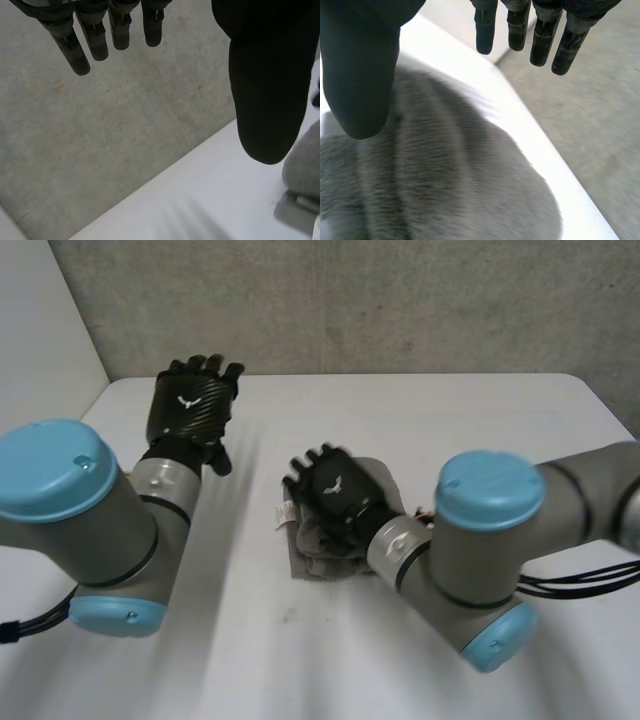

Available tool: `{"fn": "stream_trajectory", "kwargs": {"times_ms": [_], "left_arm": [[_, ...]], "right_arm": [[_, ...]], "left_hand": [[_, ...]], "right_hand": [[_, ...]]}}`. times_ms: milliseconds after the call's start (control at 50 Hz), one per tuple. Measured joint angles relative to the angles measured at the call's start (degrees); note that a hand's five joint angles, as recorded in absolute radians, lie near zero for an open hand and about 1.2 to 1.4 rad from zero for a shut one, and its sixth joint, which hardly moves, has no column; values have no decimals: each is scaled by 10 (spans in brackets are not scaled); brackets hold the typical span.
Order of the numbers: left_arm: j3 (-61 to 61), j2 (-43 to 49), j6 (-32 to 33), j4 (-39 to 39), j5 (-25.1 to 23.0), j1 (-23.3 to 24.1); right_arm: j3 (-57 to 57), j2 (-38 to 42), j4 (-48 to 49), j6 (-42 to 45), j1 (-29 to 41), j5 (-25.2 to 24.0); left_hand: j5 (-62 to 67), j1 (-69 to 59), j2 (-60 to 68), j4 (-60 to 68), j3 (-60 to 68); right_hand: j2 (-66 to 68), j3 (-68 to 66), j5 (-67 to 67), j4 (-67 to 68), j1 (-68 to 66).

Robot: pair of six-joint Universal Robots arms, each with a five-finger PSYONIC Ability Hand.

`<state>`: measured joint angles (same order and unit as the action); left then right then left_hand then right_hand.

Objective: Fold the towel.

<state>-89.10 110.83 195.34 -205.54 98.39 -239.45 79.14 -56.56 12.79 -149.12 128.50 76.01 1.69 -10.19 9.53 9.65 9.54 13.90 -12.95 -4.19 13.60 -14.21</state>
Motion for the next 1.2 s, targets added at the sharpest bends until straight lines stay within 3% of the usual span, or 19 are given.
{"fn": "stream_trajectory", "kwargs": {"times_ms": [160, 200, 240, 360, 620, 800, 820, 1020, 1200], "left_arm": [[79, 62, -74, 0, -28, 36], [108, 91, -109, 0, -48, 49], [130, 118, -134, 1, -68, 59], [166, 192, -162, 19, -104, 74], [136, 234, -150, 71, -79, 67], [98, 211, -85, 83, -47, 65], [97, 193, -61, 83, -42, 69], [119, 59, -33, 81, -37, 86], [121, -79, -32, 129, -9, 30]], "right_arm": [[19, -84, -9, -179, -70, 11], [21, -101, -18, -259, -107, -2], [18, -99, -32, -310, -135, -20], [-9, -47, -75, -357, -174, -58], [-73, 73, -123, -315, -166, -67], [-94, 103, -131, -237, -145, -48], [-100, 92, -135, -199, -131, -23], [-111, -51, -118, -181, -124, 54], [-107, -182, -94, -181, -170, 115]], "left_hand": [[0, -2, 12, 11, 12], [0, -5, 17, 16, 17], [0, -12, 19, 17, 19], [1, -12, 21, 19, 21], [2, -12, 22, 19, 21], [0, -12, 22, 19, 21], [0, -12, 21, 19, 21], [0, -10, 19, 18, 19], [0, -10, 19, 17, 19]], "right_hand": [[-2, 5, 1, -1, 0], [-2, 5, 1, -1, 0], [-2, 5, 1, -1, 0], [-2, 5, 1, -1, 0], [-2, 5, 1, -1, 0], [-2, 5, 3, -1, 0], [-2, 5, 7, -1, 0], [-2, 5, 8, -1, 0], [-2, 5, 8, -1, 0]]}}
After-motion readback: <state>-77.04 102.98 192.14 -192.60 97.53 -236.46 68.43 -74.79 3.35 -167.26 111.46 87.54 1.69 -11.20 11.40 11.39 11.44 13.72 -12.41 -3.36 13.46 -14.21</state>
